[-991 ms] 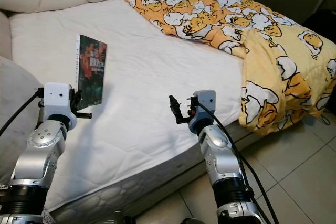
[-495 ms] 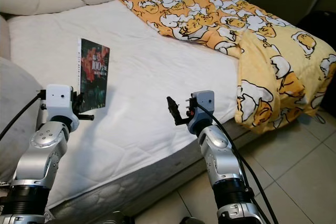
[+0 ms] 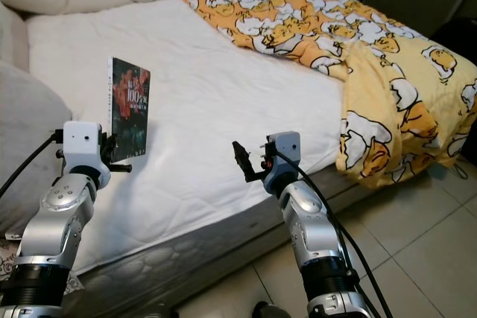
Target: Clean up the room
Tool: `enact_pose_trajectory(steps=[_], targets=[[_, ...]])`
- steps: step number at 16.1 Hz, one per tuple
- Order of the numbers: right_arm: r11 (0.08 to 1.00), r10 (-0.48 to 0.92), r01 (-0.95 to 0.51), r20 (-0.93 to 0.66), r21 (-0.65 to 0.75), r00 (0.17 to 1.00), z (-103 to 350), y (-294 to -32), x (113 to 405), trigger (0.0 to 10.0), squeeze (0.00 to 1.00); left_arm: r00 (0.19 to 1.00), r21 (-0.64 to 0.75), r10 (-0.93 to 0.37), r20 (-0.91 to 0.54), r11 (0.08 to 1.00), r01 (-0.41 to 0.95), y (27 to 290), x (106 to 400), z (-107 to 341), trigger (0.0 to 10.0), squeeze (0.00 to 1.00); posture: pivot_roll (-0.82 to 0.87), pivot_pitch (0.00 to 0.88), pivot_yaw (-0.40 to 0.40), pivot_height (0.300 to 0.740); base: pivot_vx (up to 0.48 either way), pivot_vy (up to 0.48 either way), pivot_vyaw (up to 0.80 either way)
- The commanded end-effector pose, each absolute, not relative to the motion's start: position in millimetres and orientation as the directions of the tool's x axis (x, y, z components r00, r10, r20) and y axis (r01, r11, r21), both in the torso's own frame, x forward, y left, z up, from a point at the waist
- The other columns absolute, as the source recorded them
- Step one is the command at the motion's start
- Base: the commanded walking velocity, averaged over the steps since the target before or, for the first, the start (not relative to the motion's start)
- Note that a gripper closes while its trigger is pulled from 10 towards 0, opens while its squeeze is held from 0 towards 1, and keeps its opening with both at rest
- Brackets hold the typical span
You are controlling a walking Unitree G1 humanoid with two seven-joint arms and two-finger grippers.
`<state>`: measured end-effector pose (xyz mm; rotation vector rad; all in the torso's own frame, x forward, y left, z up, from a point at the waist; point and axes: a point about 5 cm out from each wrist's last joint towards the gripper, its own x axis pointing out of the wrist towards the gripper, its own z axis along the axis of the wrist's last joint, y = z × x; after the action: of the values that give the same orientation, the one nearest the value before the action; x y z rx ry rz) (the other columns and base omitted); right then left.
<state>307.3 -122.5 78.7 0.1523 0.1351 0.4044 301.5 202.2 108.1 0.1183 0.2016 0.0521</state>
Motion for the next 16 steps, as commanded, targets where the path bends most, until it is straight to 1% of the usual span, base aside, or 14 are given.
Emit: enact_pose_trajectory(steps=[1,10,12,13,14,15,16], targets=[[0.914,0.391,-0.373,-0.098,0.16,0.915,81.9,-125.6,309.1,10.0,0.0,0.989,0.134,0.033,-0.143,0.991,-0.014,195.7,306.1,121.8,10.0,0.0,-0.01,0.0,-0.008,0.74,0.0,0.0,0.0],[0.914,0.393,-0.375,-0.103,0.157,0.914,82.3,-126.0,309.7,10.0,0.0,0.985,0.13,0.063,-0.161,0.991,-0.042,198.7,306.4,119.0,10.0,0.0,-0.01,0.0,-0.008,0.74,0.0,0.0,0.0],[0.907,0.41,-0.393,-0.099,0.151,0.907,85.5,-125.8,311.0,10.0,0.0,0.983,0.07,0.035,-0.18,0.997,-0.022,197.9,311.1,118.1,10.0,0.0,-0.01,0.0,-0.013,0.74,0.0,0.0,0.0],[0.891,0.447,-0.432,-0.096,0.139,0.889,88.8,-125.8,311.3,10.0,0.0,0.978,0.021,0.004,-0.208,1.0,0.0,199.0,319.1,117.5,10.0,0.0,-0.01,0.0,-0.018,0.74,0.0,0.0,0.0],[0.884,0.461,-0.447,-0.094,0.137,0.883,90.4,-126.3,311.1,10.0,0.0,0.977,-0.022,-0.001,-0.213,1.0,-0.004,200.0,322.4,118.2,10.0,0.0,-0.01,0.0,-0.018,0.74,0.0,0.0,0.0],[0.87,0.487,-0.475,-0.088,0.134,0.869,94.2,-128.8,310.9,10.0,0.0,0.976,-0.113,-0.014,-0.218,0.994,-0.011,202.8,330.0,120.3,10.0,0.0,-0.02,0.0,-0.017,0.74,0.0,0.0,0.0],[0.848,0.527,-0.517,-0.082,0.114,0.846,101.8,-138.4,310.8,10.0,0.0,0.97,-0.237,-0.072,-0.234,0.971,0.016,204.3,345.4,124.9,10.0,0.0,-0.03,0.0,-0.014,0.74,0.0,0.0,0.0]])
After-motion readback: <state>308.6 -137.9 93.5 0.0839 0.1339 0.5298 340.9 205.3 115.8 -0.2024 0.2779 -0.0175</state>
